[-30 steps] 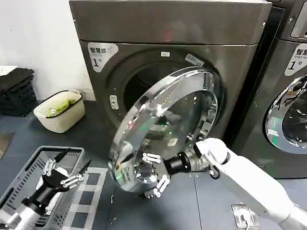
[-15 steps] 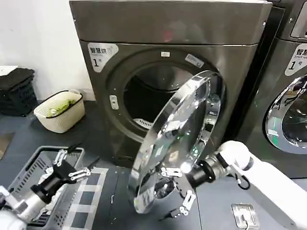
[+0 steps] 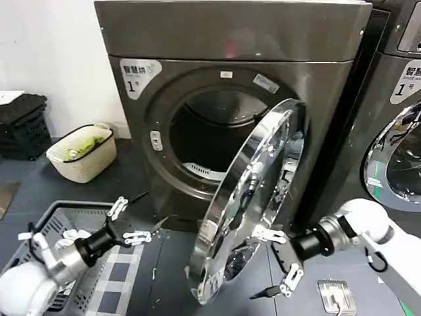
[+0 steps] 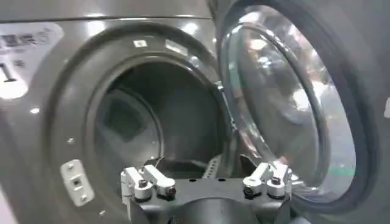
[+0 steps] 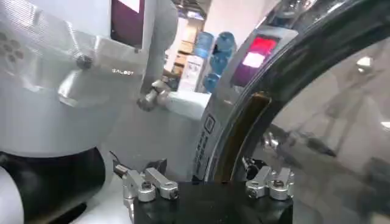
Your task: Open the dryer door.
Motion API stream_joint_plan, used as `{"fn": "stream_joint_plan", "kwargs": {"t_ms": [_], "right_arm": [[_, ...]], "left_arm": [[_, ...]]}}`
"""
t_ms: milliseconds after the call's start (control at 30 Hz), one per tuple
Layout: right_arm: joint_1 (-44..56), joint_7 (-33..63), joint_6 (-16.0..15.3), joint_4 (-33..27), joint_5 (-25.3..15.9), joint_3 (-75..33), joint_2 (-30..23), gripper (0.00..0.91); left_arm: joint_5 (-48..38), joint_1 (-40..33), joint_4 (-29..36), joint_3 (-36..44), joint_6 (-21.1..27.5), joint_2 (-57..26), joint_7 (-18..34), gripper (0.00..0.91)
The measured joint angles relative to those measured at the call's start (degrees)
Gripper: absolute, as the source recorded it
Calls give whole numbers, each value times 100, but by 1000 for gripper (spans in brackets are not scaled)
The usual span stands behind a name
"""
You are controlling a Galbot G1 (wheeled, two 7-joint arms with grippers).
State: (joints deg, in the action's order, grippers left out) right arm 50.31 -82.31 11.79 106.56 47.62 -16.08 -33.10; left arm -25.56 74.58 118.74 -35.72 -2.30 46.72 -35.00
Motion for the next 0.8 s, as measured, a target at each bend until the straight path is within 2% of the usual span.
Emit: {"fn": "stream_joint_plan", "kwargs": {"t_ms": [433, 667, 800], "right_arm": [[2354, 129, 132, 242, 174, -2613, -6, 907], [3831, 260, 388, 433, 314, -4209, -417, 907], [4491, 563, 695, 492, 319, -4944, -814, 907]], "left_arm": [[-45, -1218, -325, 1476, -39, 77, -46, 907], [-46, -1699, -467, 2086, -100, 220, -79, 907], [-48, -1952, -567, 2408, -139, 322, -84, 907]]}}
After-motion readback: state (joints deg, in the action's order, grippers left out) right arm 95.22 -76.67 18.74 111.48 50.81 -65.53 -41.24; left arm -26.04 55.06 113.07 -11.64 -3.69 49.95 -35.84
